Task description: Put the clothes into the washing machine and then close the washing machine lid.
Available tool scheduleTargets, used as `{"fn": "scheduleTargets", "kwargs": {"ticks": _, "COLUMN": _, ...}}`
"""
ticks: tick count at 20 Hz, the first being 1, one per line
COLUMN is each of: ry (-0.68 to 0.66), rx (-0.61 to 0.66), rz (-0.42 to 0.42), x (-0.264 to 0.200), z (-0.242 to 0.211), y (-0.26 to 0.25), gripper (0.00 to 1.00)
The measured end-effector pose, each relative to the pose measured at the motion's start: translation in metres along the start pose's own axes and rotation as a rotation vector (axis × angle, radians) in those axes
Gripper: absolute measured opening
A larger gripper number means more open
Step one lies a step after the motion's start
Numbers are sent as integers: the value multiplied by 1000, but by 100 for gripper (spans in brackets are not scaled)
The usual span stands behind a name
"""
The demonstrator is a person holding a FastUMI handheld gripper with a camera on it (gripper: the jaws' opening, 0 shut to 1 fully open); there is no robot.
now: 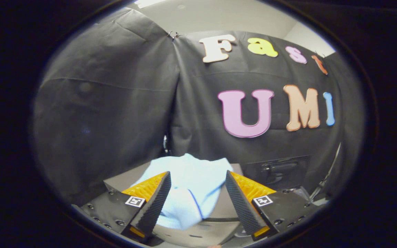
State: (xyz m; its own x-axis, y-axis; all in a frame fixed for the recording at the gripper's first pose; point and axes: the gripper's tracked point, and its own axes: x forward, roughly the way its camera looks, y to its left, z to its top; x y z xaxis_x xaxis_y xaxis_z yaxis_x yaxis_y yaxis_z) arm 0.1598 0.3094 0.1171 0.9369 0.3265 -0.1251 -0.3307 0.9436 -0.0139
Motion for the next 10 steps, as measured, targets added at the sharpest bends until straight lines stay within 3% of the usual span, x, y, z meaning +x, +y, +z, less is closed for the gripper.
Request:
{"fn": "scheduleTargets", "kwargs": {"ticks": 3, "ry": 114, "rx": -9, "rz": -2, "x": 46, "z": -5, "y": 17, "gripper": 98}}
{"fn": "scheduleTargets", "kwargs": {"ticks": 7, "ry": 221, "rx": -138, "rz": -119, "x": 107, "z": -21, "y": 6, "gripper": 98}}
{"fn": "scheduleTargets", "kwargs": {"ticks": 10, "ry": 299, "rx": -113, "rz": -186, "x": 128, "z": -41, "y": -3, "gripper": 99}}
